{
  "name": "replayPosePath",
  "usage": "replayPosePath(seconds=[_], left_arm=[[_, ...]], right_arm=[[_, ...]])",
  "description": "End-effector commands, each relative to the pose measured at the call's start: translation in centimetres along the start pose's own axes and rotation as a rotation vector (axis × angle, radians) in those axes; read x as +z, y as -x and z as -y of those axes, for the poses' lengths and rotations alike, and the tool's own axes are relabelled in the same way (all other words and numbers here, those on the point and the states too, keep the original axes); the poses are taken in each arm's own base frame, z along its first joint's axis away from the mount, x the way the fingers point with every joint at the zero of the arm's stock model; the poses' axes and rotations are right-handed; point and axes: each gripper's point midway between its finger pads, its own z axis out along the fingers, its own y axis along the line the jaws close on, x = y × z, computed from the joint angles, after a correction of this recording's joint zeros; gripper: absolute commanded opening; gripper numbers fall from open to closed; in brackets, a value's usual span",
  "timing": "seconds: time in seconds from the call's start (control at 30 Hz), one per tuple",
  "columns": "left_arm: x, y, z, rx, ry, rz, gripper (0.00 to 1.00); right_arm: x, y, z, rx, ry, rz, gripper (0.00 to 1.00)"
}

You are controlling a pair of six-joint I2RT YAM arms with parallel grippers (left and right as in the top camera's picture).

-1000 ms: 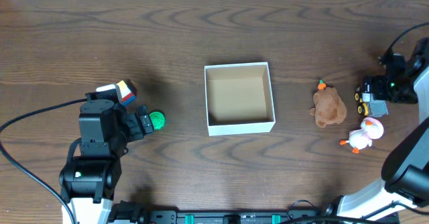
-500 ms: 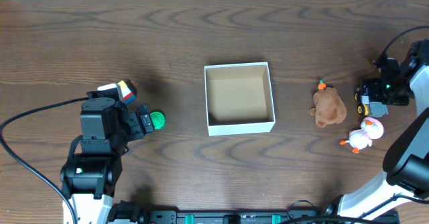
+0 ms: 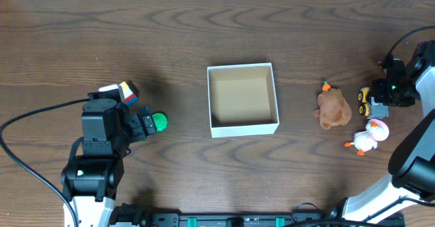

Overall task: Pack container
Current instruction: 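Move the right gripper over the yellow toy truck and grasp it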

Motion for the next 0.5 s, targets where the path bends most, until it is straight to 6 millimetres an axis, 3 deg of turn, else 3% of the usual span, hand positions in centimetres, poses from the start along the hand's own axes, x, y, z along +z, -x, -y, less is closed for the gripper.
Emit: replayPosePath(seconds=[0.0, 0.33, 0.47], left_arm=[[-0.38, 0.89, -0.16, 0.008, 0.011, 0.022, 0.98], [-0.39, 0.99, -0.13, 0.007, 0.010, 0.027, 0.98], [-0.39, 0.99, -0.13, 0.007, 0.010, 0.027, 0.98]], right_arm=[[-0.25, 0.56, 0.08, 0.007, -0.001, 0.014, 0.53], [-0.25, 0.60, 0.09, 0.025, -0.001, 0.016, 0.41], [-0.25, 0.59, 0.09, 0.036, -0.001, 0.016, 0.32]])
